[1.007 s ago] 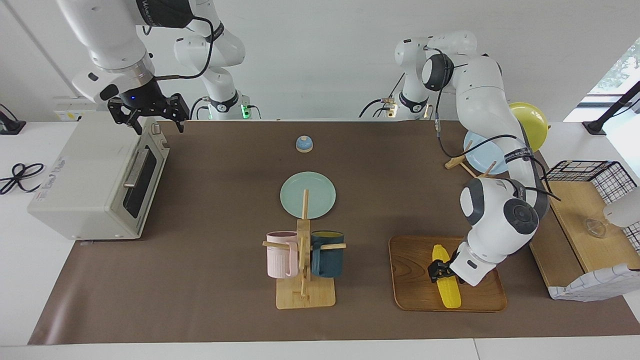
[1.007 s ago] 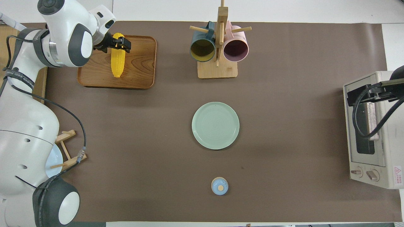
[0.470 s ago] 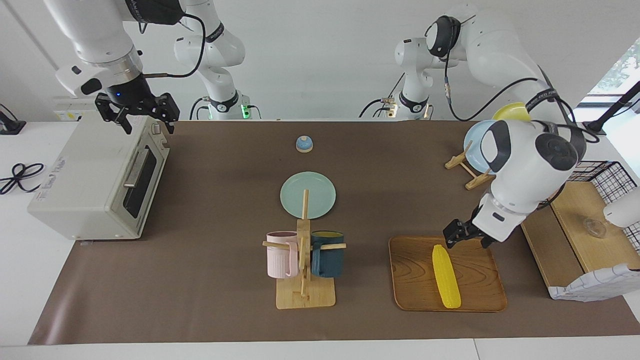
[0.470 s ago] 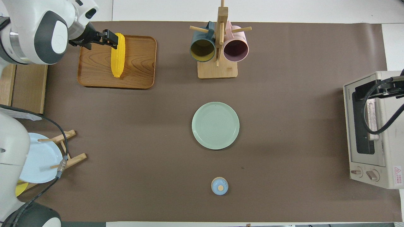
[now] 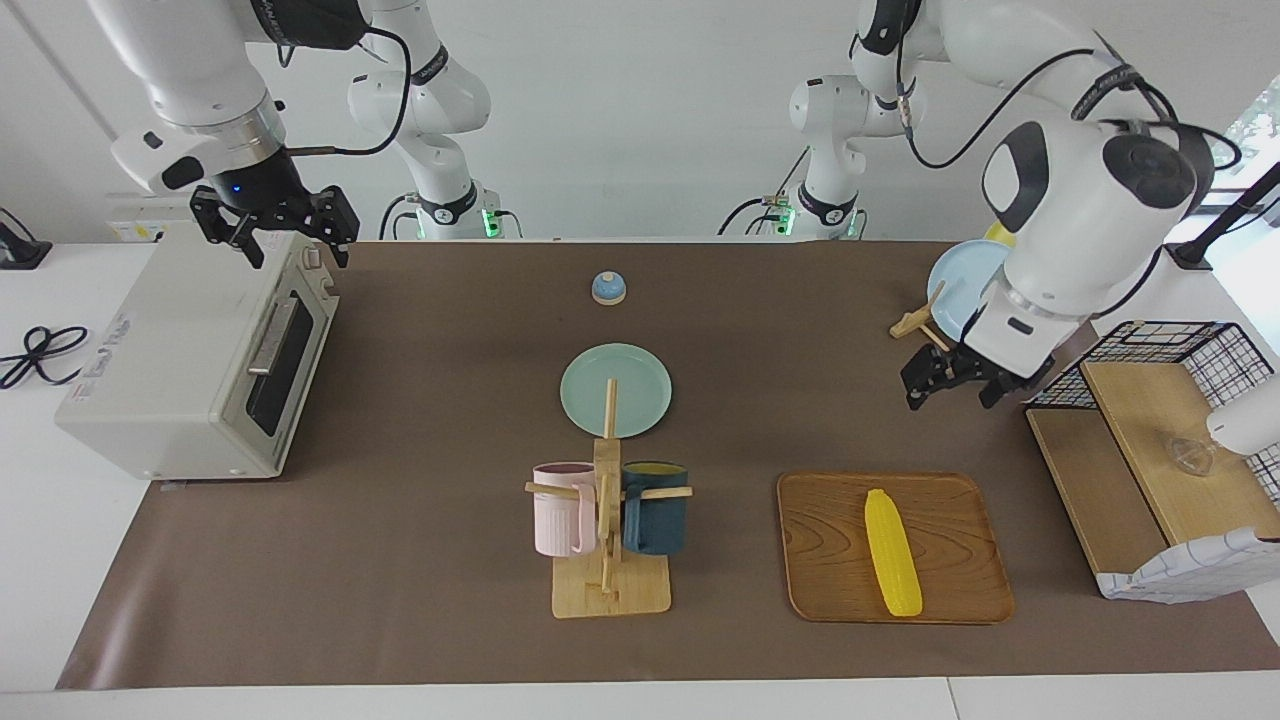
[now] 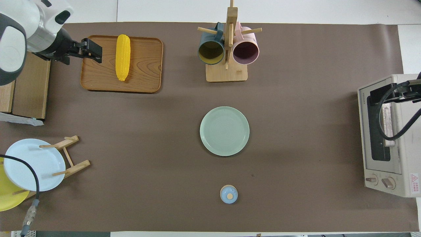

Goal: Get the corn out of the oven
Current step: 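Open the left gripper and draw it back from the corn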

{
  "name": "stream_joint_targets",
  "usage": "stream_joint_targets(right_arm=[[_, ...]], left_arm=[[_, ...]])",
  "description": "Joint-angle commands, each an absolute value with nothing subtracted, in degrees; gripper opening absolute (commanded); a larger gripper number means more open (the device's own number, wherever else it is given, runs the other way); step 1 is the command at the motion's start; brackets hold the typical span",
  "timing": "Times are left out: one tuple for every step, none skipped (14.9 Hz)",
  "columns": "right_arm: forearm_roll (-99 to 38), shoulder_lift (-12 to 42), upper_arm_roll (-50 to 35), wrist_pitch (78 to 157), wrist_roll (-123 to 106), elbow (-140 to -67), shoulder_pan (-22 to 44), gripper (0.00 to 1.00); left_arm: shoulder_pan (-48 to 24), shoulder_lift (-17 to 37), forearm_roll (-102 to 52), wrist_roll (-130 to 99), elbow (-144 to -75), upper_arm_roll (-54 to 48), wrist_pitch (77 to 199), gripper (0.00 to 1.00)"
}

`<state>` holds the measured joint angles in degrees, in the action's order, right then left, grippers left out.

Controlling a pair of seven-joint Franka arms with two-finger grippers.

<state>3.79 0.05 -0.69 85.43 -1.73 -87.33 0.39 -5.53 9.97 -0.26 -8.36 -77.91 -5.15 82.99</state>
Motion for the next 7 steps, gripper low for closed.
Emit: stream_joint_targets(right_arm=[[2.7, 0.0, -1.1, 85.6, -1.2, -86.8, 0.1, 1.00], [2.6, 0.0, -1.1, 85.6, -1.2, -86.9, -0.1, 1.00], [2.6, 0.0, -1.1, 85.6, -1.3, -86.9, -0.1, 1.00], [2.6, 0.0, -1.1, 85.5, -1.2, -86.9, -0.1, 1.00], [2.6, 0.0, -1.1, 85.5, -1.1, -86.9, -0.1, 1.00], [2.7, 0.0, -1.1, 85.5, -1.1, -86.9, -0.1, 1.00], [2.7, 0.0, -1.1, 85.5, -1.1, -86.9, -0.1, 1.00]], left_arm=[[-5.4, 1.9, 0.8, -11.3, -86.0, -5.2, 79.2, 1.00], [-5.9, 0.0, 0.8, -12.7, -88.3, -5.2, 79.3, 1.00], [-5.9, -1.7, 0.7, -13.0, -90.4, -5.4, 79.5, 1.00], [-5.5, -2.6, 0.6, -12.7, -91.9, -5.8, 79.5, 1.00], [-5.4, -2.8, 0.5, -12.4, -92.4, -6.0, 79.5, 1.00], [-5.4, -2.7, 0.2, -12.1, -92.3, -6.1, 80.2, 1.00], [-4.4, -2.4, -1.0, -11.5, -92.0, -6.3, 82.0, 1.00]])
